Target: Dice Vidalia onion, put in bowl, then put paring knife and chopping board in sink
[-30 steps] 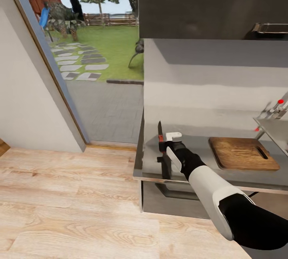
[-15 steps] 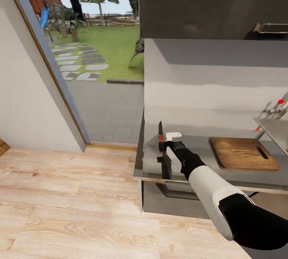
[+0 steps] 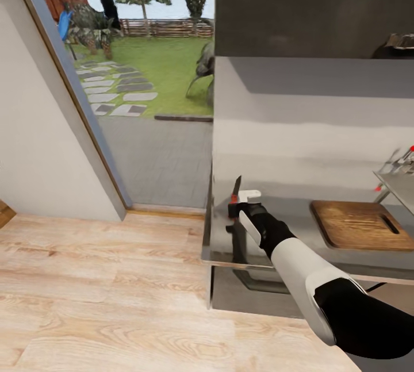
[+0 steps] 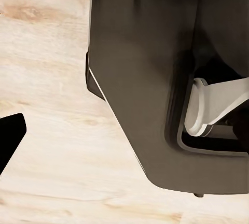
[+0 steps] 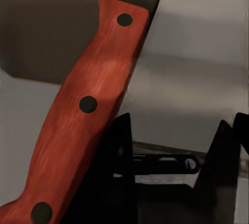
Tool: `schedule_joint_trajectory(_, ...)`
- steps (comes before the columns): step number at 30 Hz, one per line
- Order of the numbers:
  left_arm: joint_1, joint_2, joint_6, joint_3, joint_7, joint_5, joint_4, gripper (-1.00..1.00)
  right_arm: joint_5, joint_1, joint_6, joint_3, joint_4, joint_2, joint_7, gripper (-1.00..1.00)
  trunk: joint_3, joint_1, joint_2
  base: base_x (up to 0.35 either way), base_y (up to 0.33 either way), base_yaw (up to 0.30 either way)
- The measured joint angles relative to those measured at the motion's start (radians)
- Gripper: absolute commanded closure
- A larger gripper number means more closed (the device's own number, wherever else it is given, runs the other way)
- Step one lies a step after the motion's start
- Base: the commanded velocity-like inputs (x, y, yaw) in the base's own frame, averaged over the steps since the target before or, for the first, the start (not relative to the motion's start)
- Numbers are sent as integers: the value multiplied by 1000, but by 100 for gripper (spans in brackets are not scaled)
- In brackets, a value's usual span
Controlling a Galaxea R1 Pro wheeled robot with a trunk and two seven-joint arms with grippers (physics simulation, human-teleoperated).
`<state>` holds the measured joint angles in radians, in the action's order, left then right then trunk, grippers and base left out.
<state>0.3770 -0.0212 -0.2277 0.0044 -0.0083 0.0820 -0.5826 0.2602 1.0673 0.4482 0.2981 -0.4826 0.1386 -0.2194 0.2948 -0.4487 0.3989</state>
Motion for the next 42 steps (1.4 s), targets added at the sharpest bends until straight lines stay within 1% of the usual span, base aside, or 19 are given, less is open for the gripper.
schedule_joint_trajectory(3, 0, 0, 0, 0, 0, 0, 0, -100, 10, 0, -1, 0, -1, 0, 3, -100, 0, 0, 0, 191, 24, 0)
schedule_joint_trajectory(6, 0, 0, 0, 0, 0, 0, 1, -100, 11, 0, -2, 0, -1, 0, 2, -100, 0, 0, 0, 246, 0, 0)
schedule_joint_trajectory(16, 0, 0, 0, 0, 0, 0, 1, -100, 14, 0, -3, -1, -1, 2, 3, -100, 0, 0, 0, 195, -129, 0)
schedule_joint_trajectory(42, 0, 0, 0, 0, 0, 0, 1, -100, 12, 0, -2, -1, -1, 2, 2, -100, 0, 0, 0, 5, 19, 0)
